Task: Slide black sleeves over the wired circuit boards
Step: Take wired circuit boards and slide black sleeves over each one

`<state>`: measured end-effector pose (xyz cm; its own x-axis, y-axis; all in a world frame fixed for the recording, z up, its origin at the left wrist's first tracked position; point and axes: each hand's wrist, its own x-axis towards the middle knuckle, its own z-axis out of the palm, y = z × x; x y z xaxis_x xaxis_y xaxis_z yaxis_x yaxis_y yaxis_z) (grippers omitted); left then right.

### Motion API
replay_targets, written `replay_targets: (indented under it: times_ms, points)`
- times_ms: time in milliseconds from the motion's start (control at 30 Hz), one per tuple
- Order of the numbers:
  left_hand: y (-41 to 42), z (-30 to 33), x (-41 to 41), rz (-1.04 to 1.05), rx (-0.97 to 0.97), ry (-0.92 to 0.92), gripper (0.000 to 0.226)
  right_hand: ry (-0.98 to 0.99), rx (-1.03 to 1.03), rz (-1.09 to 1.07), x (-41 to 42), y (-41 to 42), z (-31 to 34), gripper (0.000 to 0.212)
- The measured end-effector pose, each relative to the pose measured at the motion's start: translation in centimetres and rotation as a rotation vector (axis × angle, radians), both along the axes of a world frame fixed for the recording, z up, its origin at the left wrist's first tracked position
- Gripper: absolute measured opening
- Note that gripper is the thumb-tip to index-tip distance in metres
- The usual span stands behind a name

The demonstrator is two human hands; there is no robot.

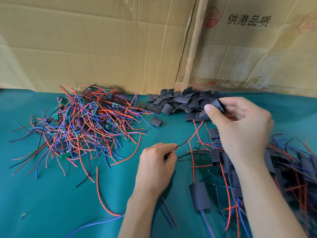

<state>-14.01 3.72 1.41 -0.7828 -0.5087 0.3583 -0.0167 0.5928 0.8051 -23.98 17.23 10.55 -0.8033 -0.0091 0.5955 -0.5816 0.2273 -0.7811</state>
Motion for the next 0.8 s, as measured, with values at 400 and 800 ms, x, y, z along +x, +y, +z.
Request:
replay_targets:
  times_ms: [400, 800]
  points:
    - [0.1, 0.4, -0.3, -0.042, 0.242, 0.057, 0.031, -0.519, -0.097, 0.312, -0.1, -1.7, -2.7, 0.018]
    - [-0.1, 0.8, 0.2, -0.280, 0.575, 0.045, 0.063, -0.670, 0.029, 0.420, 0.5, -2.1, -3.6, 0.012]
